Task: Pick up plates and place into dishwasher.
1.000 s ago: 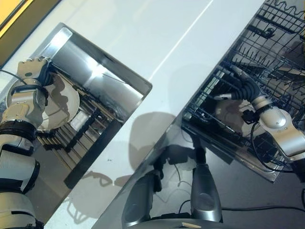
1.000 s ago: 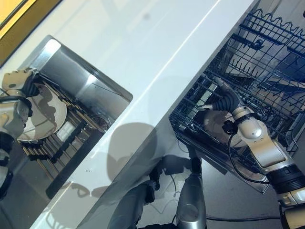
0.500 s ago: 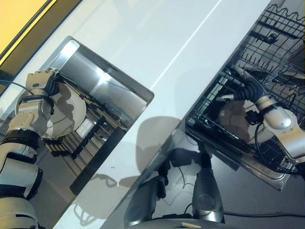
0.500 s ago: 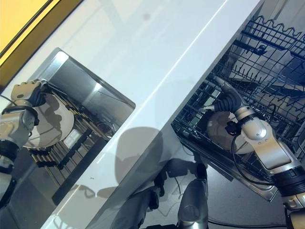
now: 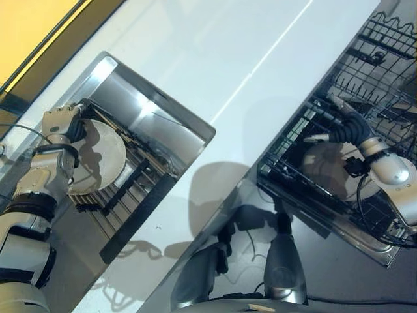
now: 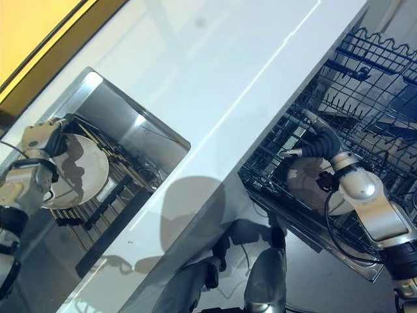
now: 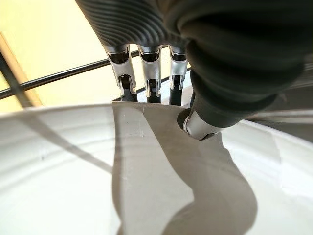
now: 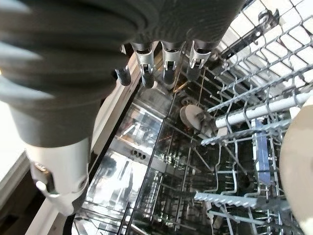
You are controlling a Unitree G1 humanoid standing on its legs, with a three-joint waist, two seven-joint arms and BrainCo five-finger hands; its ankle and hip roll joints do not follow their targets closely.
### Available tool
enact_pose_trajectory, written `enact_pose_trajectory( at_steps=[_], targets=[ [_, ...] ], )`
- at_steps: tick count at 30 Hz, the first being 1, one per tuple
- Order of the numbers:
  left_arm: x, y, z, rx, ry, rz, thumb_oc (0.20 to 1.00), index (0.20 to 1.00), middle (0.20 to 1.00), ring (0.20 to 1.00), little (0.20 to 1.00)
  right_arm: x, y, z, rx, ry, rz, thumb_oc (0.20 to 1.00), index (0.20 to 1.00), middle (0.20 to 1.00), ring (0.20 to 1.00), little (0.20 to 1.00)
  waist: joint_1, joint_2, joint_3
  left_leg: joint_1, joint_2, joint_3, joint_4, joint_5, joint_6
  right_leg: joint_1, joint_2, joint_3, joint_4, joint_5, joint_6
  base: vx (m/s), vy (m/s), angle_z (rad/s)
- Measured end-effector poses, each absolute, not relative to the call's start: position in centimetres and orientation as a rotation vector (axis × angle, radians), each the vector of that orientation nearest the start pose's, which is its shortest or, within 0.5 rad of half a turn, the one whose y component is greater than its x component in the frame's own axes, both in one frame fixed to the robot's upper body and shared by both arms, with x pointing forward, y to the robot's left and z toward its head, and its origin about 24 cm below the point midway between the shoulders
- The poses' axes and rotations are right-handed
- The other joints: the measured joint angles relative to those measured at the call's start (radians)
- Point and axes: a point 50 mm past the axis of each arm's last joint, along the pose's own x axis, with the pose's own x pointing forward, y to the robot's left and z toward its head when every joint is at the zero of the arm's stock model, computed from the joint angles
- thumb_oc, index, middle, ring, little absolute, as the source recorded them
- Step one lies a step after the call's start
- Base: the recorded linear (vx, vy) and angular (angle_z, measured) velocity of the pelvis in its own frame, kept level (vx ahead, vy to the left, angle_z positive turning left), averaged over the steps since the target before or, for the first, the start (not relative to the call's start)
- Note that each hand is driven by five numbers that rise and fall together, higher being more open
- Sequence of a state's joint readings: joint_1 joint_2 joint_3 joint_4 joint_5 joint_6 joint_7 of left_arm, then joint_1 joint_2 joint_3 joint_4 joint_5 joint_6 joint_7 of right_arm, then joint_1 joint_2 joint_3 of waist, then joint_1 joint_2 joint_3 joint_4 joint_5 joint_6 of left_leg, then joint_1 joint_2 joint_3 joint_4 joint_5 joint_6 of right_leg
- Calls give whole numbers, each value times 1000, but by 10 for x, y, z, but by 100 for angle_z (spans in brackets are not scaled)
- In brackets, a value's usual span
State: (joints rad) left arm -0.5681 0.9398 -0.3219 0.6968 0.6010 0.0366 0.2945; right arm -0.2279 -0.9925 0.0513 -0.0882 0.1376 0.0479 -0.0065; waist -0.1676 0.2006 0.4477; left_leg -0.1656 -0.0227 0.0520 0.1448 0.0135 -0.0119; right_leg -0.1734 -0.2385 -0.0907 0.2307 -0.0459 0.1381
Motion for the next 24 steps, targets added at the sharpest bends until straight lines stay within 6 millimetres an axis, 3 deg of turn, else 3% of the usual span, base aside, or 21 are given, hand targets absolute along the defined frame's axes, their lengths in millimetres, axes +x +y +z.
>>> enact_pose_trajectory(
  at_steps=[11,17,24],
  targets=[
    [293,346,130,1610,34,378,200,200,200,200,200,268,-283,184,-823,-213,-2,1000,1000,1000,1000,1000,81,-5,-16,35,0,-29,-45,17,-4,52,2,-39,-35,-1,-1,-27,-68,9],
    [276,357,150,1572,-114,578,200,200,200,200,200,259,-290,159,-780,-127,-13,1000,1000,1000,1000,1000,105,-31,-64,64,3,-46,-74,20,-7,99,9,-65,-80,2,1,-14,-106,8],
    [258,364,177,1531,-295,749,200,200,200,200,200,249,-286,129,-687,-70,-10,1000,1000,1000,1000,1000,107,-97,-138,105,15,-53,-107,17,-15,156,25,-84,-136,5,-3,2,-120,3]
  ],
)
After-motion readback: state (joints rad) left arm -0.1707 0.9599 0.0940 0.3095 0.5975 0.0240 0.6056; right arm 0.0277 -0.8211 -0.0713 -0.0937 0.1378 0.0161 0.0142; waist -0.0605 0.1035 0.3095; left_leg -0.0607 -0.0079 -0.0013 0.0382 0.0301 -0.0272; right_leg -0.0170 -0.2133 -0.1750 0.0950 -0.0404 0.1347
